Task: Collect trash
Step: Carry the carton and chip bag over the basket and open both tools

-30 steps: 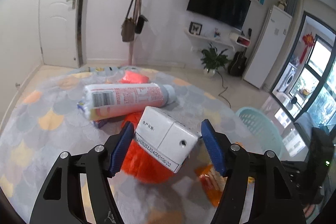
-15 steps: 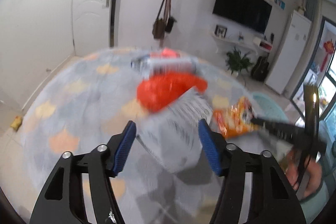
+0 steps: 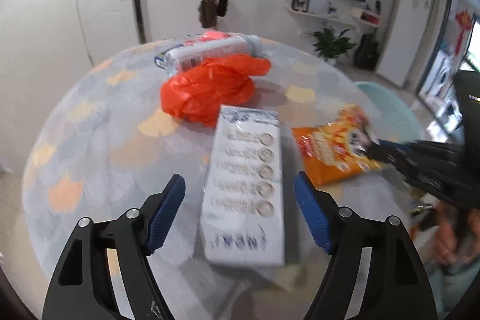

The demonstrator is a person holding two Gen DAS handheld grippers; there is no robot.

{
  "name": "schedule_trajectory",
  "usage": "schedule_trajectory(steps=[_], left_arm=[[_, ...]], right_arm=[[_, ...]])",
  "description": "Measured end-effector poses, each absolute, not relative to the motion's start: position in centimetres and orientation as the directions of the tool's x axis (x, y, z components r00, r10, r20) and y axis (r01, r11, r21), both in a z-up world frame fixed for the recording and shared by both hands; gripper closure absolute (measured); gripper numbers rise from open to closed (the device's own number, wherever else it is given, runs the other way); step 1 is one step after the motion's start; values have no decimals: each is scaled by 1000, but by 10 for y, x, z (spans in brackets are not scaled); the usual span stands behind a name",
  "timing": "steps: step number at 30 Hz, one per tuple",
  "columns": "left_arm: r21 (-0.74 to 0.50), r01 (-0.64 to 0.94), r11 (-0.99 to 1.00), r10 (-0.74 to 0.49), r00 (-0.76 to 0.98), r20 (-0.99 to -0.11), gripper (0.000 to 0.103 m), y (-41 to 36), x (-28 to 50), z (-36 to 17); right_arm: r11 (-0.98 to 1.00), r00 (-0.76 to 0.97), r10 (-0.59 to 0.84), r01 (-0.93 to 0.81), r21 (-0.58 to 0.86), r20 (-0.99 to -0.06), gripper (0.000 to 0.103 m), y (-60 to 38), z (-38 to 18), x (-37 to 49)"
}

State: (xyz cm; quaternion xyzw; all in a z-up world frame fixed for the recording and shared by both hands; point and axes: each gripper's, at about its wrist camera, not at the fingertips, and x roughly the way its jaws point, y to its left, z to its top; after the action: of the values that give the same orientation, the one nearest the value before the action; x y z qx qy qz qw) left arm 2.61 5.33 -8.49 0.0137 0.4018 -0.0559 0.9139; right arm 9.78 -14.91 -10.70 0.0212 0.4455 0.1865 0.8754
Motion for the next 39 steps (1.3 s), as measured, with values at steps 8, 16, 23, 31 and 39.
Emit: schedule_trajectory(steps=[8,16,23,31,39], left_arm=[[-54,121,991,-117,600,-792,51,46,49,-105],[-112,99,989,-150,650,-745,51,62,26,-92],[-224,115,968,-243,658,-713,51,79,18,-84],[-259,89,962,-252,659,-709,51,91,13,-87],[-253,112,961,-262,663,-702,51,84,19,-81]], right_arm=[[898,520,394,-392,198,-758,81,-148,-105,86],[882,545,427,-427,199,-722,30,-143,-101,77],[854,533,408,-510,102,-741,30,-104,-104,56],[864,550,347,-503,31,-759,30,-88,-124,65],[896,574,344,-438,77,-743,80,-100,-118,83]])
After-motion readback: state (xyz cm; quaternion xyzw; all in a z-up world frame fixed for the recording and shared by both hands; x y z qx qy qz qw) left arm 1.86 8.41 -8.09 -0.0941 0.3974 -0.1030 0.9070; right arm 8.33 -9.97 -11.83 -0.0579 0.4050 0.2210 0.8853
